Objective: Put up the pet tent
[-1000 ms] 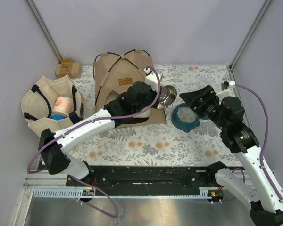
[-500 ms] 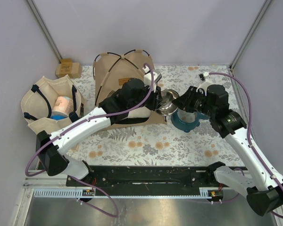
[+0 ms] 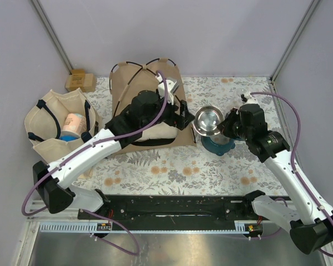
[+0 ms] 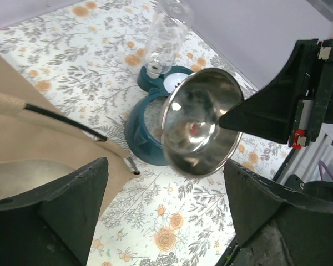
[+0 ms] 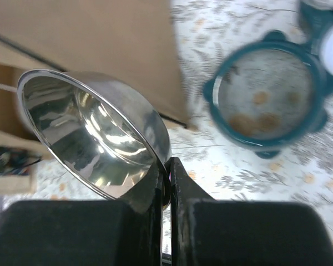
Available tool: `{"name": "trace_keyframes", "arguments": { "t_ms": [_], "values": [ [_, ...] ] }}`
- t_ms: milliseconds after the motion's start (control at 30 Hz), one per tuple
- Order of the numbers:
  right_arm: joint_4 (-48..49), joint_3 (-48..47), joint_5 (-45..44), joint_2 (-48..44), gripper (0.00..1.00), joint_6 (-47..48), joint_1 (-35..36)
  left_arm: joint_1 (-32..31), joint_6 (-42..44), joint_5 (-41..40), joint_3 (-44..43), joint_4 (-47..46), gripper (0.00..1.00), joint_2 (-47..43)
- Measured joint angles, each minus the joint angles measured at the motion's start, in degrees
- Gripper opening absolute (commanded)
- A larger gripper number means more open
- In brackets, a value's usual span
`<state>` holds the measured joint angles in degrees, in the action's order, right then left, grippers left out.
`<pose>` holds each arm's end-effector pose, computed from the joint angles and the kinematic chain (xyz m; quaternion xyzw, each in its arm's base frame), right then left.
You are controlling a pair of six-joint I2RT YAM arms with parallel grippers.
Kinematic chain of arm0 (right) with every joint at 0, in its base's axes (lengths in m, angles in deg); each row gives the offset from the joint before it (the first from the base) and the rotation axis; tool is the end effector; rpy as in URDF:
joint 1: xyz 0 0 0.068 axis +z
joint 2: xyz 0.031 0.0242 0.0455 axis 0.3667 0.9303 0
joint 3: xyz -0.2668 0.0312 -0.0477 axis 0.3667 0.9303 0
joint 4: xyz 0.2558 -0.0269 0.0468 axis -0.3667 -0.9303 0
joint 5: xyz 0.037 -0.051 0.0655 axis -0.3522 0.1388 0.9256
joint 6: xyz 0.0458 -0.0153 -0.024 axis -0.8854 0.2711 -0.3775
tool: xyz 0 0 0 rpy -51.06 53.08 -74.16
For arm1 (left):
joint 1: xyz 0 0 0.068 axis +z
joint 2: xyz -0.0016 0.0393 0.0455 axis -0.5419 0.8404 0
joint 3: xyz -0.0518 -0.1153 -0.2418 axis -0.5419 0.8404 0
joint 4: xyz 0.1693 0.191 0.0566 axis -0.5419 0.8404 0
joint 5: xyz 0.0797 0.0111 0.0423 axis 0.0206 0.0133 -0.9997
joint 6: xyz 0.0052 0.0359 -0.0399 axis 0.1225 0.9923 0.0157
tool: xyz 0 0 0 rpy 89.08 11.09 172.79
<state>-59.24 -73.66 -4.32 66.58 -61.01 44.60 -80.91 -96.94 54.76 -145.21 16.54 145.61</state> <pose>0.1916 0.0815 0.3552 0.0710 0.8627 0.2320 0.4436 0.2133 -0.2420 0.3985 0.2370 0.7598 -0.3521 0.4925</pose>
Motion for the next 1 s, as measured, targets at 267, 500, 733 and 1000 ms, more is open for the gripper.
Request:
{"name": "trace_keyframes", "arguments": {
  "t_ms": [267,500,733,1000],
  "values": [
    [-7.19,2.29,-10.47,4.11,0.0,-2.84,-5.68,2.54,0.46,-4.35,4.02,-0.37,0.9,-5.79],
    [-7.02,3.58,-11.65,14.34,0.0,-3.58,-9.29,3.69,0.57,-5.35,5.53,-0.31,0.9,-7.56],
    [-4.96,3.06,-10.67,24.17,0.0,-4.07,-11.56,4.52,0.61,-5.51,5.62,-0.24,0.91,-8.44],
    [-2.05,-0.39,-6.95,29.7,0.18,-4.07,-12.61,5.79,0.68,-5.49,6.45,-0.2,0.91,-9.11]
  ]
}}
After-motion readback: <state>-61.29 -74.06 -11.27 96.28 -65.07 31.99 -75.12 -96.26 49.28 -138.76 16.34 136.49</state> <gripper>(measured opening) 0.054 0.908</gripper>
